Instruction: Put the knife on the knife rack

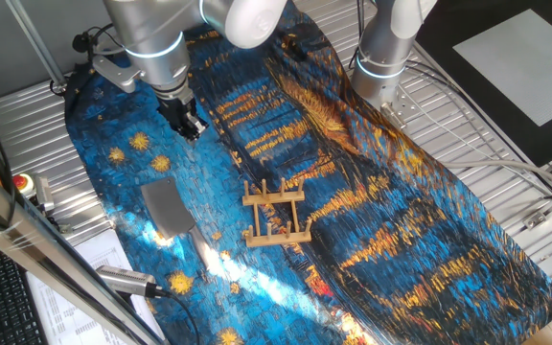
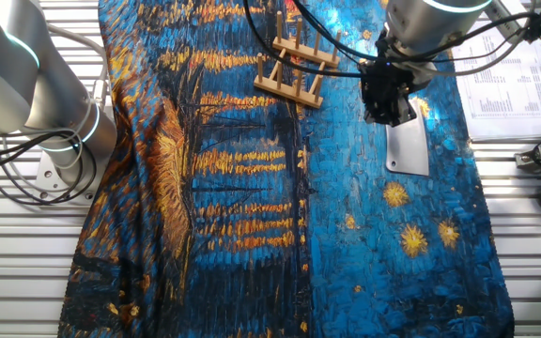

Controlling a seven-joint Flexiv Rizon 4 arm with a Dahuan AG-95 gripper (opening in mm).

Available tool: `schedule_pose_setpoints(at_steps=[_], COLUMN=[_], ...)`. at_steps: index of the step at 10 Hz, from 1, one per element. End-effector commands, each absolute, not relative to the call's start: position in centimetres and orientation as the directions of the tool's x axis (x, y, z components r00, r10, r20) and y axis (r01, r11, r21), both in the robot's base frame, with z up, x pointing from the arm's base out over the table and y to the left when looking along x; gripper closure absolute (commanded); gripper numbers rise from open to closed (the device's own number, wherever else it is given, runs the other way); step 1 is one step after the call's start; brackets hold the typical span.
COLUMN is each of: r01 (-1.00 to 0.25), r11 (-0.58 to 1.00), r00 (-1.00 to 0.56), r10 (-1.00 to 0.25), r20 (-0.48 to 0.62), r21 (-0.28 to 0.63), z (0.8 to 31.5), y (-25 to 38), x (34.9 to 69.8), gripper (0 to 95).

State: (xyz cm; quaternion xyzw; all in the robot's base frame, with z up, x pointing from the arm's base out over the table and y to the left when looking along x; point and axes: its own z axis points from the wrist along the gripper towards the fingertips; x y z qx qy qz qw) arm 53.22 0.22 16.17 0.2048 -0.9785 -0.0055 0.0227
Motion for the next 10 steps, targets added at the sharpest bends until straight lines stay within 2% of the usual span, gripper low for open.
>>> schedule_pose_setpoints(at_steps=[1, 5, 10], r01=[-0.405, -0.392, -0.550], r11=[0.914, 0.920, 0.835], r00=[-0.913, -0.919, -0.834], r10=[-0.405, -0.392, -0.551], r20=[0.041, 0.039, 0.033], r21=[0.021, 0.017, 0.019], z=[16.1, 15.5, 14.5], y=[0.2, 1.3, 2.0], x=[53.2, 53.6, 56.6], gripper=[95.0, 95.0, 95.0])
